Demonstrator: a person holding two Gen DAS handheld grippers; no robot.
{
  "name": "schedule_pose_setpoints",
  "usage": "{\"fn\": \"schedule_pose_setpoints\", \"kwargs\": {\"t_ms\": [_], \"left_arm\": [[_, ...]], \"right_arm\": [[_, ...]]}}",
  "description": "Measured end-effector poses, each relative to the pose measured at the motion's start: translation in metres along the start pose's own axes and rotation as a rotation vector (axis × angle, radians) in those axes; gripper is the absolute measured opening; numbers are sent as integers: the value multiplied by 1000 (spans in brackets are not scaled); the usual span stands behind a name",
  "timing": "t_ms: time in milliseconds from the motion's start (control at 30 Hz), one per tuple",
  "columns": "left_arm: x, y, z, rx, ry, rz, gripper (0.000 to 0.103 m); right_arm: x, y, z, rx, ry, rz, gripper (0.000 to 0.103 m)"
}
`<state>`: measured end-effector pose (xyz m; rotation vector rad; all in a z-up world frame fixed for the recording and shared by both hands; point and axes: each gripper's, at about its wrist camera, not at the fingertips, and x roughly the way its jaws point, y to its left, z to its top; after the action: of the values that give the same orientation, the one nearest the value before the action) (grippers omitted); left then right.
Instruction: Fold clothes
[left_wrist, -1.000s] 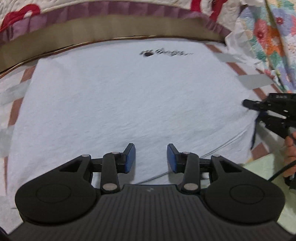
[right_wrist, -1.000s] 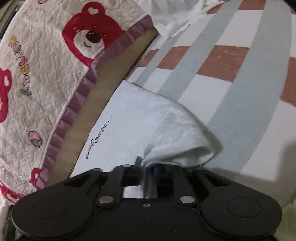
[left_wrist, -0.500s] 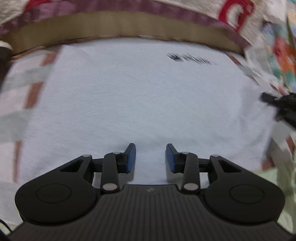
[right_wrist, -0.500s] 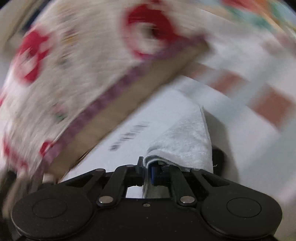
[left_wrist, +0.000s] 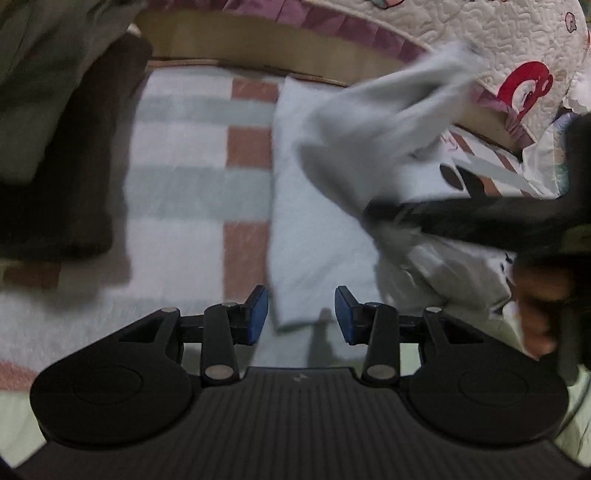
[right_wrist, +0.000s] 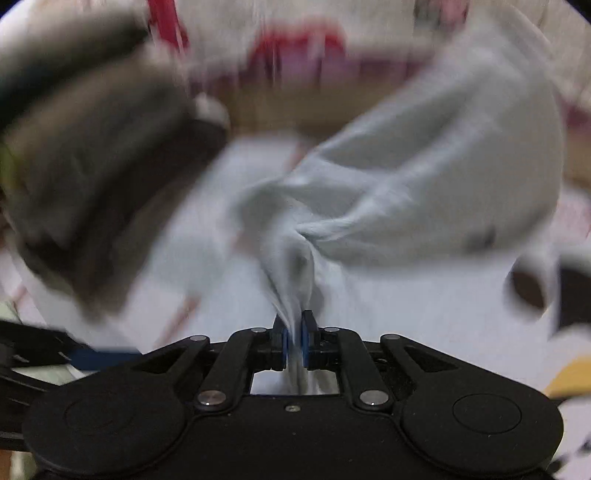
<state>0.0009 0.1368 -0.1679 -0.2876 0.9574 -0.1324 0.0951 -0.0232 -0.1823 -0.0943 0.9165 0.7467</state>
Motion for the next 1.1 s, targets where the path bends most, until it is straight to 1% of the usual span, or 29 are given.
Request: {"fn": "schedule_pose_setpoints", "kwargs": {"t_ms": [67,100,167,200,233,267,333,367,433,533,567,633,667,700,733,767,800,833,900,933,1000,1033,1067,1100], "left_arm": [[-4,6,-8,0,-39,-30,39],[-6,7,-10,12,-45,-55,40],[-8,5,-9,53,-52,-84,40],[-11,5,-7,62,-62,-93,41],[-13,7,-4,51,-72,-109,41],[-14,11,-2,19,-77,-136,41],[-15,20,4,-54,-80,-195,41],[-14,24,6,-72,-83,-205,41],[-16,27,7,-82,-95,-201,41],[-20,32,9,-71,-109,-170,41],[-20,34,11,-75,-107,-161,42],[-23,39,13,-87,-99,-162,47],[-25,41,14,-90,-95,-170,48],[-27,43,14,-98,-96,-172,50],[-29,46,14,-108,-100,-175,54],[-32,48,13,-117,-104,-192,55],[-34,50,11,-125,-106,-215,56],[-35,50,10,-129,-111,-224,56],[-37,50,8,-132,-124,-226,56],[-38,50,7,-131,-142,-220,56],[-43,48,3,-112,-205,-172,56],[-45,48,1,-99,-230,-141,56],[-46,48,1,-88,-245,-126,56],[-47,48,1,-78,-253,-118,56]], "right_arm": [[-4,6,-14,8,-1,12,24],[-17,8,-19,10,-12,22,27],[-47,8,-27,32,-52,41,28],[-61,8,-30,38,-73,35,29],[-74,10,-33,33,-92,10,31],[-84,13,-34,26,-106,-19,32],[-100,22,-36,8,-113,-94,32],[-107,27,-36,-2,-110,-125,32],[-114,40,-37,-27,-95,-163,35],[-123,58,-37,-93,-63,-193,40],[-126,65,-38,-110,-45,-198,41],[-132,79,-39,-141,-7,-207,41],[-137,87,-37,-152,10,-205,41],[-140,94,-33,-160,13,-200,41],[-140,101,-27,-164,4,-199,50],[-138,107,-20,-182,14,-190,52],[-132,113,-14,-221,47,-184,49],[-129,119,-8,-256,68,-200,50],[-128,129,2,-298,80,-246,50],[-130,135,7,-308,72,-254,50],[-137,144,14,-289,-19,-240,49],[-138,149,11,-295,-66,-230,44],[-134,155,2,-321,-103,-212,37],[-130,160,-8,-348,-140,-194,9]]}}
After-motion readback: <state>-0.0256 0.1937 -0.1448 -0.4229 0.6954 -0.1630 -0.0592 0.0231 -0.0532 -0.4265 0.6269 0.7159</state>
